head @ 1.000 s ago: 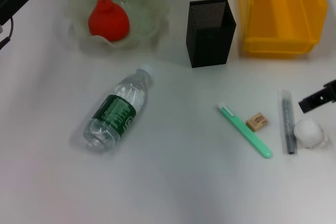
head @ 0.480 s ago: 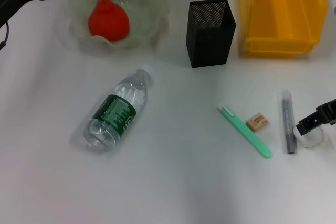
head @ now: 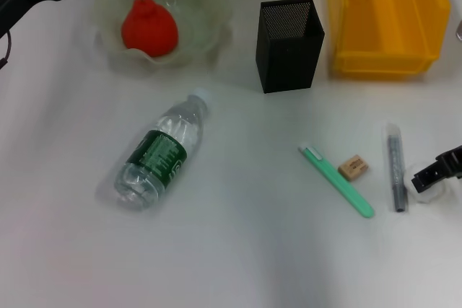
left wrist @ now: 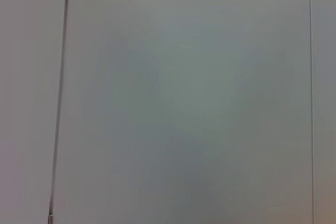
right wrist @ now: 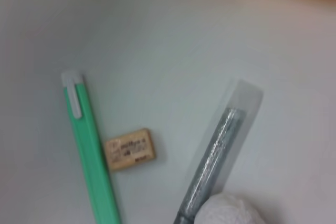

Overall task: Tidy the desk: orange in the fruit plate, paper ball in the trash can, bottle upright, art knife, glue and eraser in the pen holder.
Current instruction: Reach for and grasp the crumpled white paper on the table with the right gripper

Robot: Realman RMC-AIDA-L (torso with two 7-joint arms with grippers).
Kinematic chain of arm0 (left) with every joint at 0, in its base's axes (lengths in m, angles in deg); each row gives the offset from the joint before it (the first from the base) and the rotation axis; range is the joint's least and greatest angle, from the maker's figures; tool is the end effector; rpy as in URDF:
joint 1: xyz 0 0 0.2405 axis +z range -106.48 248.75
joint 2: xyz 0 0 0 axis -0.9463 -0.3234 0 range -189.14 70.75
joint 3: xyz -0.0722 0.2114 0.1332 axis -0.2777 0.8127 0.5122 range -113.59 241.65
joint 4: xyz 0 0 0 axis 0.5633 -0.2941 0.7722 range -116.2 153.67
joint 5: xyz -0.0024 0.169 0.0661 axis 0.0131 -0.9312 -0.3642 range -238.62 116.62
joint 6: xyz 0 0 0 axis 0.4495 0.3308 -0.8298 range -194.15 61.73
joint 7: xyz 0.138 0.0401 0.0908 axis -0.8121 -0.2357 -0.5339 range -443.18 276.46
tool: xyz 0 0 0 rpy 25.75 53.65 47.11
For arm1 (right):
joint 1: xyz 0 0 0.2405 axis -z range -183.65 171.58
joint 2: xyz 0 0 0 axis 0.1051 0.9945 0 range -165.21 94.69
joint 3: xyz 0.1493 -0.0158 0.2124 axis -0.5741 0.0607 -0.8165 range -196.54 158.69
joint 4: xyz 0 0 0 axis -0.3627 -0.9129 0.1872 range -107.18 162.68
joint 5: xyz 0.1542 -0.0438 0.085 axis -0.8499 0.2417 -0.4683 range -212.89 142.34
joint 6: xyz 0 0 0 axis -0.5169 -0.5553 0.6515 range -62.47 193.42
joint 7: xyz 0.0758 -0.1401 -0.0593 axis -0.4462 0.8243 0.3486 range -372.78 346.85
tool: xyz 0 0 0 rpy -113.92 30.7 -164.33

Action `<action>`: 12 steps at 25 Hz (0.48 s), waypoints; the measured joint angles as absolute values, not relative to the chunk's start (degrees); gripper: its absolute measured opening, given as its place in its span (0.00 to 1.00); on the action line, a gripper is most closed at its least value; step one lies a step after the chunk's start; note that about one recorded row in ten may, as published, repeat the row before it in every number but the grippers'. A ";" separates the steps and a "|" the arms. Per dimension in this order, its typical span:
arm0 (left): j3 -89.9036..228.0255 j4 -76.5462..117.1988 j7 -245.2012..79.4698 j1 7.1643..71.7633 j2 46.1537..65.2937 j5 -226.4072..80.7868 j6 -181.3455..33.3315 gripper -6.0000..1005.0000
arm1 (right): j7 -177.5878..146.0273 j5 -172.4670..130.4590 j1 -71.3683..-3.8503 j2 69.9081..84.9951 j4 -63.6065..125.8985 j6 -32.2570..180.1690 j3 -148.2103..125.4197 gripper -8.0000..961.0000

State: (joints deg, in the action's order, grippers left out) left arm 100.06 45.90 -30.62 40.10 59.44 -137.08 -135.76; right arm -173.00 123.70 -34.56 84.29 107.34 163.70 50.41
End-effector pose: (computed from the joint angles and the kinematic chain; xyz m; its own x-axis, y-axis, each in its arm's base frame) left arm -0.2460 0.3928 0.0440 0.6579 -0.0576 0.7509 0.6168 -0.5307 -0.5812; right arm 0.2668 0.3037 0.0117 0.3484 -0.9317 0.1023 -0.7507 -0.3428 -0.5647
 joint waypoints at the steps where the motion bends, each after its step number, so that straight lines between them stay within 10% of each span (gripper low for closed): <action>1: 100.06 45.86 -30.62 40.11 59.45 -137.01 -135.77 0.68 | -172.71 123.46 -34.44 84.29 107.05 163.01 50.45 0.82; 12: 100.08 45.55 -30.63 40.16 59.55 -136.83 -136.08 0.68 | -171.94 122.67 -34.71 84.06 104.20 162.09 50.04 0.73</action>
State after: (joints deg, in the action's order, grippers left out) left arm 100.08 45.55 -30.63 40.16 59.55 -136.83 -136.08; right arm -171.94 122.67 -34.71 84.06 104.20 162.09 50.04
